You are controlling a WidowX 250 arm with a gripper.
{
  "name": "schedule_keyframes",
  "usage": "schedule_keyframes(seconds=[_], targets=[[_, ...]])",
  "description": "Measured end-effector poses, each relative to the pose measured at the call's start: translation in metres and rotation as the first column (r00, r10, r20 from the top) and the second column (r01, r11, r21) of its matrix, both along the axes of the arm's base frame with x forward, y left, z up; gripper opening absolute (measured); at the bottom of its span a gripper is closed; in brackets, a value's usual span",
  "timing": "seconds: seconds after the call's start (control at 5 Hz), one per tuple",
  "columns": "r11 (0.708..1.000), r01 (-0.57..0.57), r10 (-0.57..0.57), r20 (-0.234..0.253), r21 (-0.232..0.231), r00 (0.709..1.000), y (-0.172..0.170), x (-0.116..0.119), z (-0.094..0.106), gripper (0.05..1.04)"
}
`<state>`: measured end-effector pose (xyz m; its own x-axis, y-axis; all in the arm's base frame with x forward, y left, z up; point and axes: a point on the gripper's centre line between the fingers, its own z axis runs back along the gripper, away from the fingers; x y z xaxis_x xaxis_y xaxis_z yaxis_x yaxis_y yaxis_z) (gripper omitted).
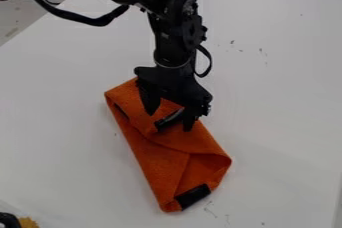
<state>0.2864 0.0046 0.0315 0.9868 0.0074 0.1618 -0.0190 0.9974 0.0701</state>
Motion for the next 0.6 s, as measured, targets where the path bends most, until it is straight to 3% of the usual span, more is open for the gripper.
schedule_keyframes(seconds=[0.4, 0.6], targets=[[1.0, 0.007, -0.007, 0.007, -0.016, 1.0, -0.002, 0.0027, -0.0052, 0.365], [1.0, -0.001, 0.001, 0.003, -0.012, 1.0, -0.001, 0.002, -0.0053, 0.152]])
